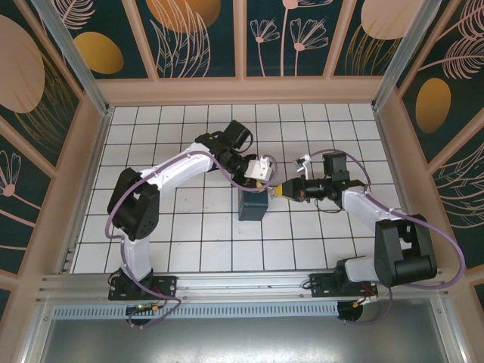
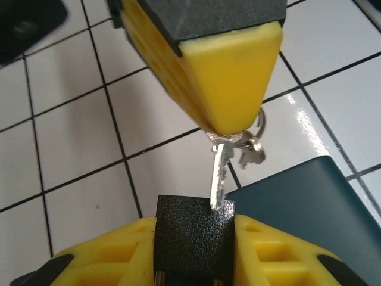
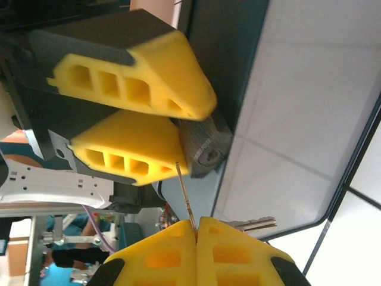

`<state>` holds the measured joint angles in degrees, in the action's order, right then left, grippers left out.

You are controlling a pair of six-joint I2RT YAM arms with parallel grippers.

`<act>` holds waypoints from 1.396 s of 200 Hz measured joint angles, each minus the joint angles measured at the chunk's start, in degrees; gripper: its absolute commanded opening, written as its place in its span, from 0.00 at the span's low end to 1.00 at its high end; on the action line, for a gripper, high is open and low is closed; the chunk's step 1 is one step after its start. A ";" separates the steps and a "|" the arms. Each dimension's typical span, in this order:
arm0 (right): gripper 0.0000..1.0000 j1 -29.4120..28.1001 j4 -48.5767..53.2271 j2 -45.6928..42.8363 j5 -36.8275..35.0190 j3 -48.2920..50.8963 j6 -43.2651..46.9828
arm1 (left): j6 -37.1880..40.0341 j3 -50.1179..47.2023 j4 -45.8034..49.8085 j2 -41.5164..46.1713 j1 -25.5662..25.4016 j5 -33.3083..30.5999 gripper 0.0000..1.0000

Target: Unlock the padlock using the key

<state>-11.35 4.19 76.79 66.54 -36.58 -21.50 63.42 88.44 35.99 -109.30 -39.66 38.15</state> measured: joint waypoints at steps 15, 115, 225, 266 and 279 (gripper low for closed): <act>0.00 0.00 -1.29 -0.70 0.72 2.40 -1.90 | -0.83 -3.30 -2.62 2.16 0.13 -0.17 0.26; 0.00 0.00 -14.95 -2.51 5.25 6.43 -13.70 | -5.11 -12.57 -10.73 8.33 0.76 -0.39 0.26; 0.00 -0.70 -13.38 -0.50 6.88 5.16 -13.40 | -8.04 -19.52 -19.37 15.02 1.44 1.68 0.26; 0.00 -1.42 -13.35 -0.46 7.08 3.93 -13.38 | -8.07 -19.89 -19.52 15.23 1.46 1.92 0.26; 0.00 -1.42 -13.14 -0.46 7.08 3.93 -13.35 | -8.07 -19.89 -19.50 15.21 1.46 1.92 0.26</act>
<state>-12.78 -8.95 76.34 73.63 -32.64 -34.85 55.35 68.55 16.49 -94.08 -38.20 40.07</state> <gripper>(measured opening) 0.050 0.266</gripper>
